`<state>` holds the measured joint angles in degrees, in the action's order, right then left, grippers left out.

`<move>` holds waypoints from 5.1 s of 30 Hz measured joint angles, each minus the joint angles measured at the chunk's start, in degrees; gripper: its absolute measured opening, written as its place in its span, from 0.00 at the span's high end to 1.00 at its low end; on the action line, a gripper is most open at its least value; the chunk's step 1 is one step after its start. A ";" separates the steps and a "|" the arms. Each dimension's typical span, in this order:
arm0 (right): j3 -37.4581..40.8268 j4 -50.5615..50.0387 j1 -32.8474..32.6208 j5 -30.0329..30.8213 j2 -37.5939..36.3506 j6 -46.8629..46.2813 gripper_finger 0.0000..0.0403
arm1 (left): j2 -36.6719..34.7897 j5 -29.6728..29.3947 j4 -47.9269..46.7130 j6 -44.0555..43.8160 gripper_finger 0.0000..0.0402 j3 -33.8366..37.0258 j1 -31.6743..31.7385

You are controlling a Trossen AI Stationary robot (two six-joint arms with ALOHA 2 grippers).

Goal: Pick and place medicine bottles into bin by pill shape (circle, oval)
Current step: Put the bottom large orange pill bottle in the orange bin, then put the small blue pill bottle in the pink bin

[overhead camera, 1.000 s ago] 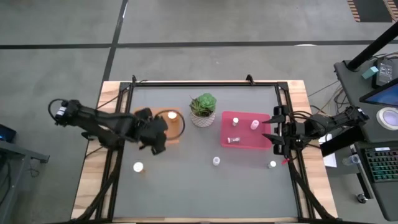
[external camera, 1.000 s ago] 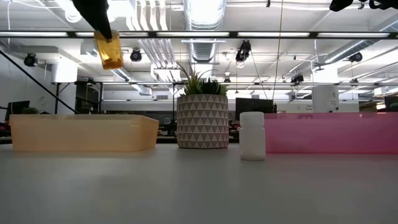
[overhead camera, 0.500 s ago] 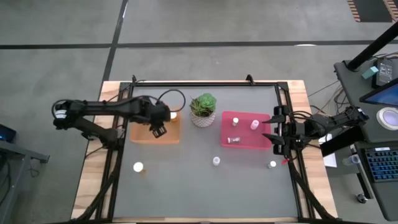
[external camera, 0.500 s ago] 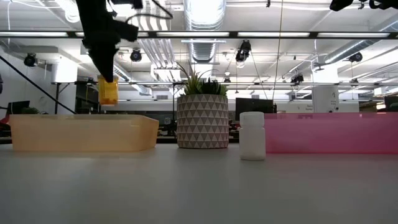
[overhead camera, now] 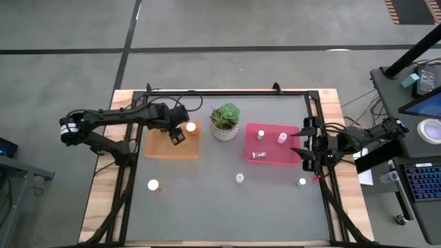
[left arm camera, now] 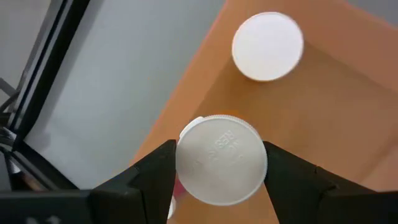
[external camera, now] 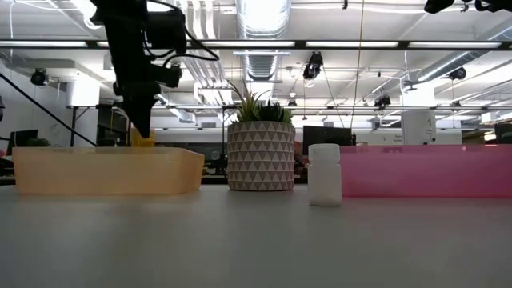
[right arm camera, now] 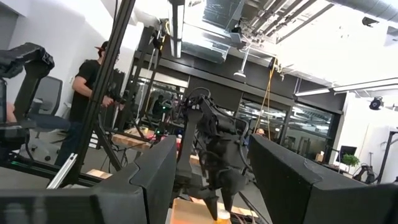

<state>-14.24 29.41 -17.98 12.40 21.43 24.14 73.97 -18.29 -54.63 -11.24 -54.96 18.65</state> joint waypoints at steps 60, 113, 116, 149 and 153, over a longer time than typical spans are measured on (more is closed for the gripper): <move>0.00 0.00 0.00 2.41 0.00 -0.05 0.52 | 7.27 -0.19 -4.15 6.85 0.36 -6.05 1.79; -20.57 -25.42 -0.82 0.51 26.83 -40.79 0.52 | -3.52 -3.79 30.61 3.41 0.36 -2.73 -44.95; -26.83 -33.69 -1.63 -0.07 30.68 -46.01 0.52 | -3.52 -6.03 30.56 4.71 0.36 -2.73 -44.95; -39.04 -93.81 -8.91 -25.21 42.20 -105.43 0.52 | -4.02 -21.28 27.96 10.57 0.36 -2.73 -44.91; -34.19 -93.85 -9.31 -25.04 37.29 -111.62 0.52 | -4.07 -21.28 27.93 10.57 0.36 -2.73 -44.91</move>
<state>-48.43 -64.45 -27.29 -12.64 58.72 -87.48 69.91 -39.57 -26.70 -0.67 -57.69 -26.26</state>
